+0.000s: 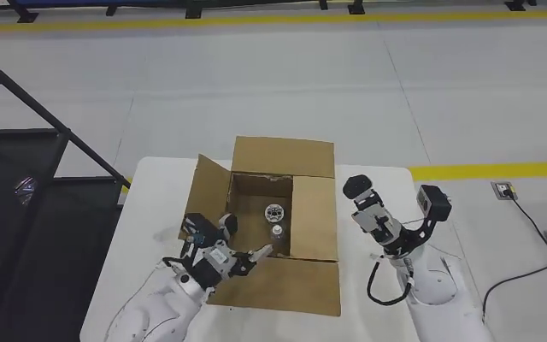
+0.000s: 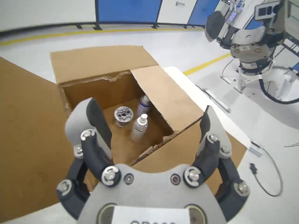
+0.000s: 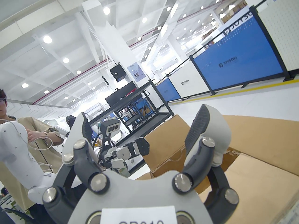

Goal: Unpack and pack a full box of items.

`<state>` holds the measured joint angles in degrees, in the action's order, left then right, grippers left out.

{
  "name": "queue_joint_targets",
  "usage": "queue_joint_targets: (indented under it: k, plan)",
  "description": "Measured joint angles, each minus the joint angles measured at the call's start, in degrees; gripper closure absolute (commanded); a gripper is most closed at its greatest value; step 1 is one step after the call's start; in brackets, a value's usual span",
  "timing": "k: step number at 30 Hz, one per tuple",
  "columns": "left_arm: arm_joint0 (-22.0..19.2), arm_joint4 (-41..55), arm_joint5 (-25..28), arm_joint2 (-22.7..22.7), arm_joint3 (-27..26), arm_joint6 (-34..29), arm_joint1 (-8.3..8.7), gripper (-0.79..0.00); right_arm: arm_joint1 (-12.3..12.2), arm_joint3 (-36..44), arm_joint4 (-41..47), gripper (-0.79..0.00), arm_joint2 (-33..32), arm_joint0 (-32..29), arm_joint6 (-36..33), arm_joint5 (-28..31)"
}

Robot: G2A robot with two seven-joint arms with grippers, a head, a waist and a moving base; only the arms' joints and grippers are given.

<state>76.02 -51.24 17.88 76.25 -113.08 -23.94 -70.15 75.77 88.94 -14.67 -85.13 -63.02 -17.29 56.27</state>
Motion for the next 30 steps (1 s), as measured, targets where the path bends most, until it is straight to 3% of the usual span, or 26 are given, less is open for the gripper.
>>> queue_joint_targets:
  k: [6, 9, 21, 30]
  plan:
    - [-13.38, 15.3, -7.74, -6.99, 9.21, -18.62, -1.27, -0.785, -1.13, 2.02, 2.48, -0.785, -4.9, -4.35, 0.86, 1.78]
    - [-18.69, 19.27, -10.19, -10.15, 14.23, -22.77, -2.0, -0.785, -1.69, 2.74, 3.71, -0.785, -6.78, -6.32, 0.79, 1.73]
    - [-28.57, 36.37, -10.91, -15.96, 30.32, -24.08, -4.36, -0.785, -3.23, 2.09, 6.17, -0.785, -9.42, -8.77, -0.1, 1.73]
    - [-31.5, 39.21, -8.9, -18.62, 36.29, -22.39, -5.34, -0.785, -3.61, 1.15, 5.05, -0.785, -8.08, -7.54, 0.47, 1.55]
